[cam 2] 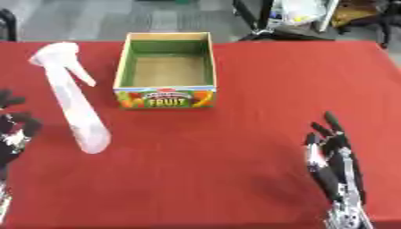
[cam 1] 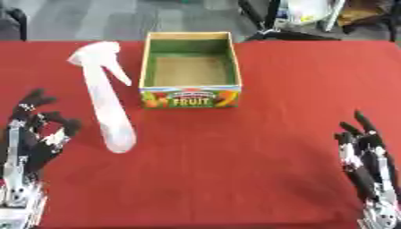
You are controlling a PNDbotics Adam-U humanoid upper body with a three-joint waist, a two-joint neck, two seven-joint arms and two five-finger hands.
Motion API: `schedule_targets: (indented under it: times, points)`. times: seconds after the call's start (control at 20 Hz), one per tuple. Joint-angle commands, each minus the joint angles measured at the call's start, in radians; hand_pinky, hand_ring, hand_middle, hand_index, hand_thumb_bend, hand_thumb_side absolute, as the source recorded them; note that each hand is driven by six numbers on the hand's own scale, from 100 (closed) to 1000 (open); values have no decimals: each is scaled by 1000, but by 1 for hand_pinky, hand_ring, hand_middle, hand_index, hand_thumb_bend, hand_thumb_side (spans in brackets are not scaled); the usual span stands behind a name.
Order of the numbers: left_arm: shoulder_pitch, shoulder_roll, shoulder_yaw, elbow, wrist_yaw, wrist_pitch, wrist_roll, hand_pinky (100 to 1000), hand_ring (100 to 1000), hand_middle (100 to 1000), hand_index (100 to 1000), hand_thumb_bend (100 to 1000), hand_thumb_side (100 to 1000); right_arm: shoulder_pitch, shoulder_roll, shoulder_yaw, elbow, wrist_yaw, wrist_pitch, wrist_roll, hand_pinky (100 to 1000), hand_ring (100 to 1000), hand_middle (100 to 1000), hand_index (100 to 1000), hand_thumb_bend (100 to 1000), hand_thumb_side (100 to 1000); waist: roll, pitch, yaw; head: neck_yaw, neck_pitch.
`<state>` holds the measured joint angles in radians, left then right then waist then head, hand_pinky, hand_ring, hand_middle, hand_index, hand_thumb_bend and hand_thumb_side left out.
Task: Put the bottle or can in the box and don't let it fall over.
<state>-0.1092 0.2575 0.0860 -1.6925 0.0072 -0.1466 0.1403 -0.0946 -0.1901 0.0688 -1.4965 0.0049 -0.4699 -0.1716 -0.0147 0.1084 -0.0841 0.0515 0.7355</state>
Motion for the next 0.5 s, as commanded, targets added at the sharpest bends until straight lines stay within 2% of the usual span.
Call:
schedule_targets:
  times: [0.05, 0.5]
  points:
    - [-46, 50, -24, 21, 11, 9, -17, 780, 480, 678, 865, 1000, 401, -7, -21, 0, -19, 4, 1, 0, 795, 893, 1000, 950, 100, 470, 2, -12, -3, -5, -13]
    - [-168, 68, -93, 118, 69, 44, -34, 761, 472, 686, 866, 1000, 427, -6, -19, 6, -17, 1, 2, 4, 795, 893, 1000, 949, 100, 470, 1, -11, -10, -6, -15]
